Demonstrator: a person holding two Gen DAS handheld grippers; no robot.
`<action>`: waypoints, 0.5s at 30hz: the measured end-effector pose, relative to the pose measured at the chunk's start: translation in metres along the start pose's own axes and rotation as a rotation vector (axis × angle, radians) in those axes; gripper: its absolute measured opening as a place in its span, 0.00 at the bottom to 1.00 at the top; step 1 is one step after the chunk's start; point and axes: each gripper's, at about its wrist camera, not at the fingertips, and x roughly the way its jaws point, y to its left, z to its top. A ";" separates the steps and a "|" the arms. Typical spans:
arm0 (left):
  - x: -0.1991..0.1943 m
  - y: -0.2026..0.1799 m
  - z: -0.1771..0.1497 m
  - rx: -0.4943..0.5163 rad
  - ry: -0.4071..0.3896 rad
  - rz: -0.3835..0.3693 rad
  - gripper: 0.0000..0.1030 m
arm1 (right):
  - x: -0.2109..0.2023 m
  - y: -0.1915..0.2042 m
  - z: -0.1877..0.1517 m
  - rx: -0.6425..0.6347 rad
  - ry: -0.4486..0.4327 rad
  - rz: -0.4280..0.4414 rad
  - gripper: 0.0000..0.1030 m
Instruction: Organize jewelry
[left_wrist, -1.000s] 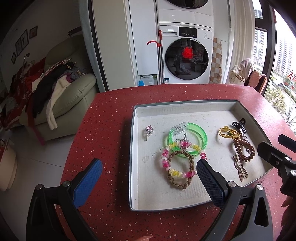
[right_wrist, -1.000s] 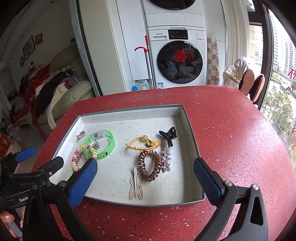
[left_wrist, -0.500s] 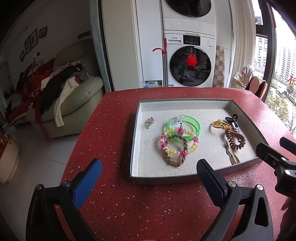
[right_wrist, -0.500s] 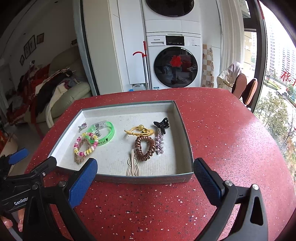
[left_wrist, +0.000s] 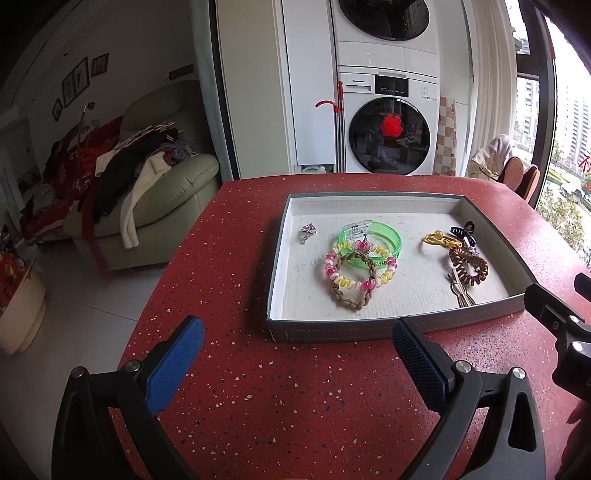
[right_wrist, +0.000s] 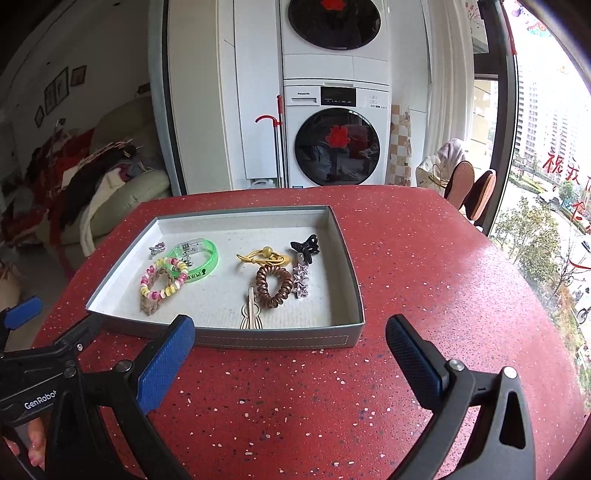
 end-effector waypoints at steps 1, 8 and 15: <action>0.000 -0.001 -0.001 0.003 0.001 0.002 1.00 | 0.000 0.000 0.000 0.000 -0.002 -0.002 1.00; -0.002 -0.002 -0.002 0.005 0.002 0.003 1.00 | -0.002 0.000 0.000 -0.001 -0.004 -0.002 1.00; -0.003 -0.002 -0.002 0.004 0.000 0.005 1.00 | -0.002 0.000 0.000 -0.003 -0.004 -0.002 1.00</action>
